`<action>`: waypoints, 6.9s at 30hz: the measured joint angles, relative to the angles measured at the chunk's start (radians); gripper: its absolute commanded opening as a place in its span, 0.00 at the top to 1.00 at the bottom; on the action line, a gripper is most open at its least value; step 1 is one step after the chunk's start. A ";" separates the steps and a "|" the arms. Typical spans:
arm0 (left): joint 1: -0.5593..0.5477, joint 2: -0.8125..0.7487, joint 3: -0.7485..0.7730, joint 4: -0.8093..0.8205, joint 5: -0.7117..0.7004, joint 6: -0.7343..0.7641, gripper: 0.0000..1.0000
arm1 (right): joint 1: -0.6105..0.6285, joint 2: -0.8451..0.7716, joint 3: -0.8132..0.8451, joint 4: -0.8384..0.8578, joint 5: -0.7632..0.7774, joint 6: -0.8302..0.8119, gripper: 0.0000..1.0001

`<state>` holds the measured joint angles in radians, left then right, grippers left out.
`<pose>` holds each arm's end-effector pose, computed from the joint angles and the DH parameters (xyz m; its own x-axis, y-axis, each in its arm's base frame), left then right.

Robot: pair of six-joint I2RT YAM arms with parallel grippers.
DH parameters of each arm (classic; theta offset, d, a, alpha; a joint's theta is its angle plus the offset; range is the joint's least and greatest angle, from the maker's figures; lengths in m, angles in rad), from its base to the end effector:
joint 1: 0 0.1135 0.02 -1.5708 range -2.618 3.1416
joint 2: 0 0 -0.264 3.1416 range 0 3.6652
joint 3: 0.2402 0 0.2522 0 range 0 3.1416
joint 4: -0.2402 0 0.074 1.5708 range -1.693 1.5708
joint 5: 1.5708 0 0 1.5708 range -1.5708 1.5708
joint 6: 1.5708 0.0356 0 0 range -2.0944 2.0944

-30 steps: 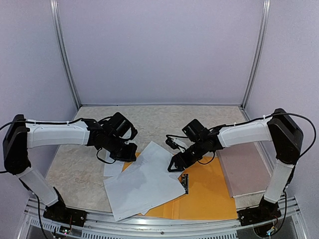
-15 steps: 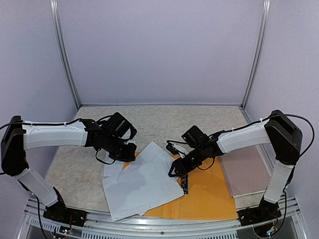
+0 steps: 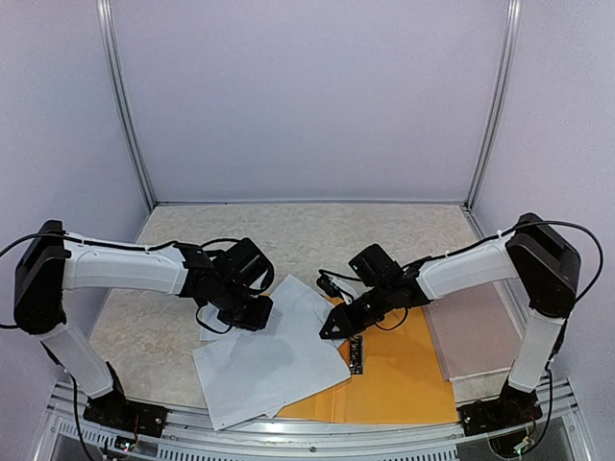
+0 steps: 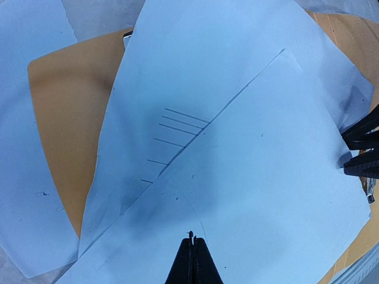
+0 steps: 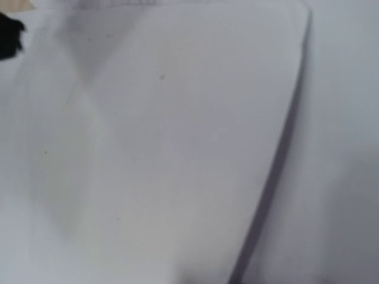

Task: Put the files into the folder
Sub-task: Adjust the file in the folder, then pick up the file from the folder.

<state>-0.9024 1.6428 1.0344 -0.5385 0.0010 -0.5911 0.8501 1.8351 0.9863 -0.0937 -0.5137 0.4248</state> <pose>0.1979 -0.2507 0.1861 -0.9065 0.2488 -0.3410 0.3371 0.9130 -0.2300 0.2228 0.2802 0.1392 -0.8347 -0.4064 -0.3717 -0.5498 0.5765 0.6045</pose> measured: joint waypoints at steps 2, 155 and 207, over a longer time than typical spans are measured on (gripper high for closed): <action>-0.008 0.008 0.000 0.000 -0.007 -0.006 1.00 | 0.000 0.002 -0.001 0.015 -0.006 0.009 0.84; 0.054 -0.076 0.027 -0.143 -0.030 0.054 0.56 | -0.082 0.310 0.691 -0.651 0.189 -0.497 0.35; 0.403 0.344 0.158 0.131 0.779 0.396 0.38 | -0.125 0.263 0.480 -0.425 -0.048 -0.455 0.34</action>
<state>-0.4995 1.9865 1.1923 -0.4076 0.7803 -0.1955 0.7254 2.0979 1.4666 -0.5182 -0.5617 -0.0307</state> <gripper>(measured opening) 0.640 0.672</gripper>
